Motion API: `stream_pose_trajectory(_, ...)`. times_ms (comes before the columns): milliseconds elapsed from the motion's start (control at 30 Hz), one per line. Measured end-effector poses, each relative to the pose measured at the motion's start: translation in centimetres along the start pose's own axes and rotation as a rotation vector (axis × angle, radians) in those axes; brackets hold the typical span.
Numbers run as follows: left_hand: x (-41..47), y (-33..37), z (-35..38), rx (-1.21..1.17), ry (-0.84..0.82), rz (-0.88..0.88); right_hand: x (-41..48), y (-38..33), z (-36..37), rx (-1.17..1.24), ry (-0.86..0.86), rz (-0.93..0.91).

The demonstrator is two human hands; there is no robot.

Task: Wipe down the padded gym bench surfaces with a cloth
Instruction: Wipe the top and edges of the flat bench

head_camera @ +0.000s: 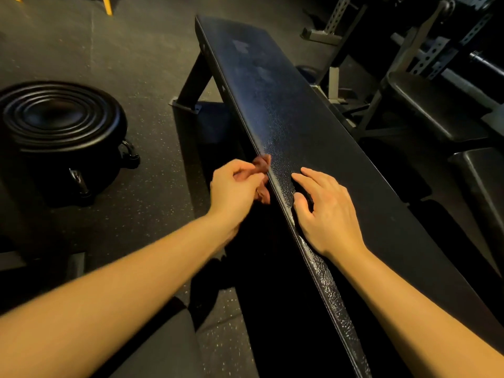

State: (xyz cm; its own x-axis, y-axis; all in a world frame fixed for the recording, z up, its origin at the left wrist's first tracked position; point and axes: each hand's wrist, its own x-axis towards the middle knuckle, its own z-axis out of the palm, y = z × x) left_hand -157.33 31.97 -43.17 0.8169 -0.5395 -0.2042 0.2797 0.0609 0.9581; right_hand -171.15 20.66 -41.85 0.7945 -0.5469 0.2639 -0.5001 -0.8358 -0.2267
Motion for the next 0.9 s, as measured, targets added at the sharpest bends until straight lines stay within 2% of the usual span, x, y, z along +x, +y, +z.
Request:
stream_pose_trajectory(67,-4.3,-1.9,0.1,-0.014,-0.089,-0.068,0.0,-0.1,0.0,0.003,0.014,0.001)
stream_pose_trajectory(167,-8.5,-4.0,-0.3,0.193,-0.238,-0.134,-0.2,-0.3,0.0,-0.007,0.001,0.004)
stream_pose_trajectory(233,-6.5,-4.0,-0.4,0.2,-0.173,-0.122,-0.2,-0.4,-0.1,-0.011,-0.004,0.002)
stream_pose_trajectory(367,-0.8,-1.5,0.1,-0.053,0.111,-0.181,-0.1,-0.2,-0.2,-0.013,-0.014,0.003)
stream_pose_trajectory(433,0.6,-1.3,0.8,-0.096,0.167,-0.172,-0.1,-0.2,-0.2,-0.018,-0.016,0.004)
stream_pose_trajectory(533,-1.2,-1.5,1.8,-0.06,0.177,-0.152,0.0,-0.2,-0.2,-0.016,-0.01,-0.001)
stream_pose_trajectory(667,-7.0,-2.6,0.5,0.082,-0.051,-0.223,-0.1,-0.4,-0.3,-0.01,-0.007,-0.006)
stream_pose_trajectory(733,-7.0,-2.3,0.0,0.164,-0.115,-0.217,-0.2,-0.5,-0.5,-0.014,-0.018,-0.005)
stream_pose_trajectory(800,-4.5,-1.1,0.1,0.153,-0.063,-0.17,-0.2,-0.4,-0.5,-0.015,-0.023,-0.012)
stream_pose_trajectory(900,0.9,1.0,0.2,0.104,0.106,-0.164,-0.1,-0.2,-0.6,0.0,-0.033,-0.015)
